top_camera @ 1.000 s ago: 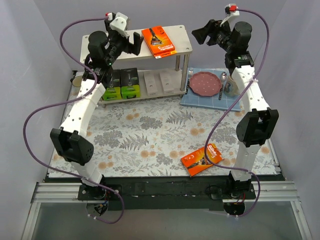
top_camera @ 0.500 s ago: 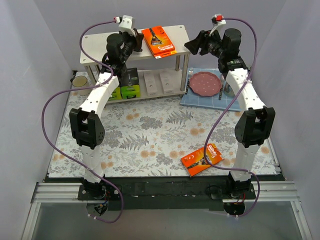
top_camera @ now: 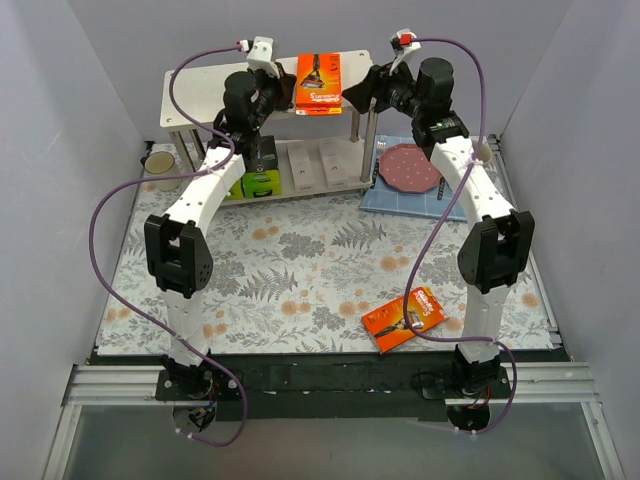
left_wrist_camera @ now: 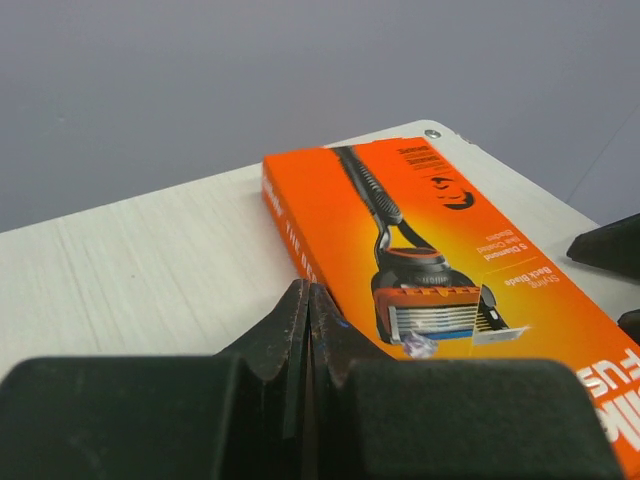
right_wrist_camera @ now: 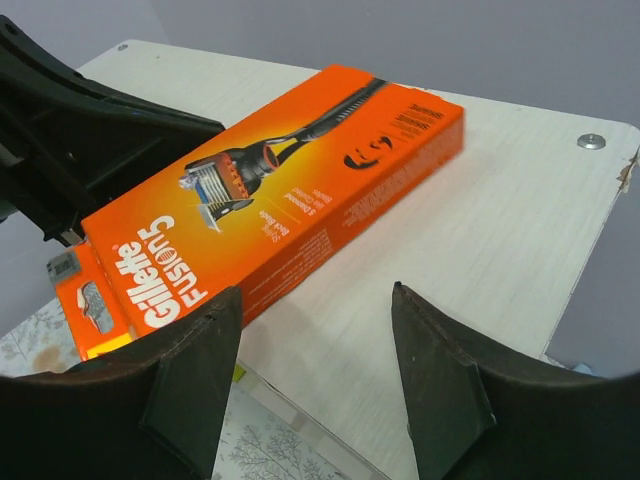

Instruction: Place and organize the shaving razors onto the shelf

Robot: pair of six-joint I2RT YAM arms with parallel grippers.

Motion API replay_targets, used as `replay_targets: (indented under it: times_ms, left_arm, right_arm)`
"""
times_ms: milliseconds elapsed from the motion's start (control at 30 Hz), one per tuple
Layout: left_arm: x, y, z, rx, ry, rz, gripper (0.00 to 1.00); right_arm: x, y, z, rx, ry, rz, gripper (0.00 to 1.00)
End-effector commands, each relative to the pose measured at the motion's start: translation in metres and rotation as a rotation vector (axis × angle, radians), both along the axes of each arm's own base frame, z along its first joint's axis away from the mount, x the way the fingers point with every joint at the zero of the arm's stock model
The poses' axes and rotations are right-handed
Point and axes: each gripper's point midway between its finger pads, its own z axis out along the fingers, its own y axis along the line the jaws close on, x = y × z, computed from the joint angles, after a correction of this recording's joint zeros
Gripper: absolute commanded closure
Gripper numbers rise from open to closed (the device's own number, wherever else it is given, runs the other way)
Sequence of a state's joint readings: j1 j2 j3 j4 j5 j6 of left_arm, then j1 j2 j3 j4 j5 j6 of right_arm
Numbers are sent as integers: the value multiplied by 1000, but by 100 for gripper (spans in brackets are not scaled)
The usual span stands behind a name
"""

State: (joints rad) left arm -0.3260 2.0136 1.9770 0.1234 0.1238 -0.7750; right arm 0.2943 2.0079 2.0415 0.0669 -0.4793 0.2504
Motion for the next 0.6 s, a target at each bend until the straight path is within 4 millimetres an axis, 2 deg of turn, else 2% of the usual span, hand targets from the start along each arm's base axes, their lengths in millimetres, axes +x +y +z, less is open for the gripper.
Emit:
replay_targets:
  times_ms: [0, 33, 133, 267, 367, 400, 567]
  left_arm:
    - [-4, -26, -1, 0, -12, -51, 100]
    - [-1, -29, -7, 4, -6, -50, 100]
    - [0, -31, -6, 1, -10, -37, 100]
    - [-6, -34, -6, 0, -6, -38, 100]
    - [-6, -37, -10, 4, -1, -47, 100]
    - [-5, -38, -11, 3, -1, -42, 100]
    - [-2, -46, -15, 14, -15, -27, 100]
  right_arm:
    - [1, 0, 16, -5, -57, -14, 32]
    - [2, 0, 15, -12, -56, -19, 32]
    - [4, -5, 13, -32, -60, -47, 30]
    - [12, -12, 18, -42, -80, -96, 28]
    - [18, -13, 19, -39, -88, -103, 27]
    - [23, -13, 13, -41, -79, -105, 27]
    - [29, -9, 9, -34, -75, -100, 26]
